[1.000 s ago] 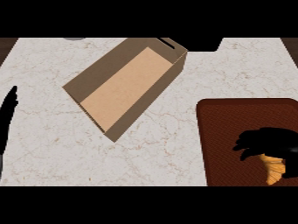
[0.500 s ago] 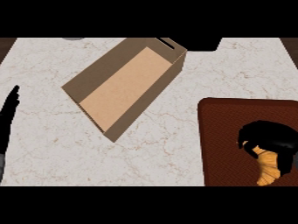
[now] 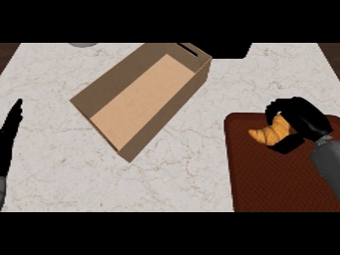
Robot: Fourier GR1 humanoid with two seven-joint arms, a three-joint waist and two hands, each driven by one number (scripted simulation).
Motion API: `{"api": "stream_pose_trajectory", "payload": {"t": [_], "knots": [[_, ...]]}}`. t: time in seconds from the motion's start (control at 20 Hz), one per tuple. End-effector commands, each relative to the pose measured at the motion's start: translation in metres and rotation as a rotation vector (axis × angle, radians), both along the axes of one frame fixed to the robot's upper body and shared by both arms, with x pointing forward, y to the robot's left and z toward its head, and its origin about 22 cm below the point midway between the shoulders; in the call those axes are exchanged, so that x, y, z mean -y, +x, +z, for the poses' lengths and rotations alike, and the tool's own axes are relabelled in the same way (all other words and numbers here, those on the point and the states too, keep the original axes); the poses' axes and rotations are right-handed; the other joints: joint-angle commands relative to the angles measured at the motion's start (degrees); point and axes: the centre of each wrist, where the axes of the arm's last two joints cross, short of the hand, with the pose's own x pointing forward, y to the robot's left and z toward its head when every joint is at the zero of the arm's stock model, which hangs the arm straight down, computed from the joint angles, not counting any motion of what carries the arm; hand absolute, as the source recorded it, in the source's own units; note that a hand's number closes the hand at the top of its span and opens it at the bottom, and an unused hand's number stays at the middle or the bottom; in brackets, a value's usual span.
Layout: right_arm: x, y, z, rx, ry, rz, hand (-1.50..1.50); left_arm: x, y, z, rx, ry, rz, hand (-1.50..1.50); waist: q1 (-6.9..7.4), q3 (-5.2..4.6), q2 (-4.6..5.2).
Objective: Pick the croissant from the tray and place it in the cardboard box
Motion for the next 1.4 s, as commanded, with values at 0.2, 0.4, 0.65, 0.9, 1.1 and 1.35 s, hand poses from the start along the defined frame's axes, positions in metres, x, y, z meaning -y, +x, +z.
{"api": "stream_pose_trajectory", "payload": {"t": [0.2, 0.4, 0.65, 0.9, 1.1, 1.35], "knots": [[-0.077, 0.028, 0.094, 0.321, 0.142, -0.177, 1.5, 0.0, -0.005, -0.007, 0.015, -0.004, 0.002, 0.0, -0.25, 0.1, -0.1], [-0.109, 0.01, 0.12, 0.383, 0.169, -0.075, 1.5, -0.008, 0.001, 0.011, -0.005, -0.003, 0.0, 0.0, 0.05, 0.19, 0.09], [-0.148, 0.015, 0.146, 0.314, 0.251, 0.003, 1.5, -0.006, -0.001, -0.012, 0.014, 0.008, -0.011, 0.0, 0.54, 0.18, 0.45], [-0.215, 0.022, 0.168, 0.281, 0.369, -0.001, 1.5, 0.0, 0.01, 0.006, -0.005, -0.011, -0.026, 0.0, 1.25, 0.2, 0.65], [-0.241, 0.04, 0.182, 0.223, 0.43, -0.024, 1.5, 0.01, 0.013, 0.005, 0.005, 0.009, -0.022, 0.0, 1.3, 0.2, 0.7], [-0.266, 0.064, 0.177, 0.156, 0.517, -0.07, 1.5, -0.002, 0.016, 0.014, 0.015, -0.007, -0.033, 0.0, 2.17, 0.2, 0.96]]}}
